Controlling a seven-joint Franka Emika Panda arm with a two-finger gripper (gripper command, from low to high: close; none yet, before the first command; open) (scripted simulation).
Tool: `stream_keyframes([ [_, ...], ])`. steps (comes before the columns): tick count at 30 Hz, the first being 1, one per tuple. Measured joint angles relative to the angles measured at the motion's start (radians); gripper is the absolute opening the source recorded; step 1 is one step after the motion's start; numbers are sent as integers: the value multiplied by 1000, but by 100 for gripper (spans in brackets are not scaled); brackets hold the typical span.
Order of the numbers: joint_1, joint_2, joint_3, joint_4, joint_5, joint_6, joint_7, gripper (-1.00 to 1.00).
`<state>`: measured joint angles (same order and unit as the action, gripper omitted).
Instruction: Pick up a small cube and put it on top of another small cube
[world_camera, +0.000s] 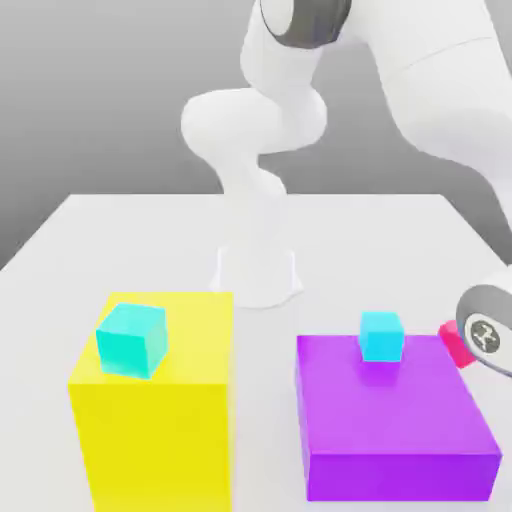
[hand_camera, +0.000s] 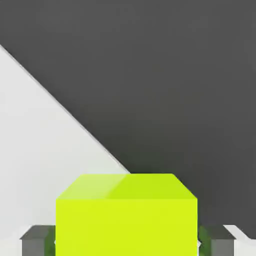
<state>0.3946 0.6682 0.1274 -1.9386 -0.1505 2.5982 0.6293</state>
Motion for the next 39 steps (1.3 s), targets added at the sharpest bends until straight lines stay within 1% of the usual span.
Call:
stream_keyframes([
  [3, 1, 0, -1, 0, 1, 0, -1, -100],
  [7, -13, -122, 19, -36, 27, -86, -20, -100],
  [15, -62, -411, 68, -274, 109, -133, -124, -100],
  [21, -70, -632, 81, -461, 184, -165, -217, -100],
  [27, -49, -854, 64, -646, 239, -198, -299, -100],
  [34, -23, -1110, 46, -863, 266, -236, -368, -100],
  [36, -24, -1102, 50, -900, 267, -191, -374, -100],
  [39, -30, -1016, 62, -933, 264, -72, -371, -100],
])
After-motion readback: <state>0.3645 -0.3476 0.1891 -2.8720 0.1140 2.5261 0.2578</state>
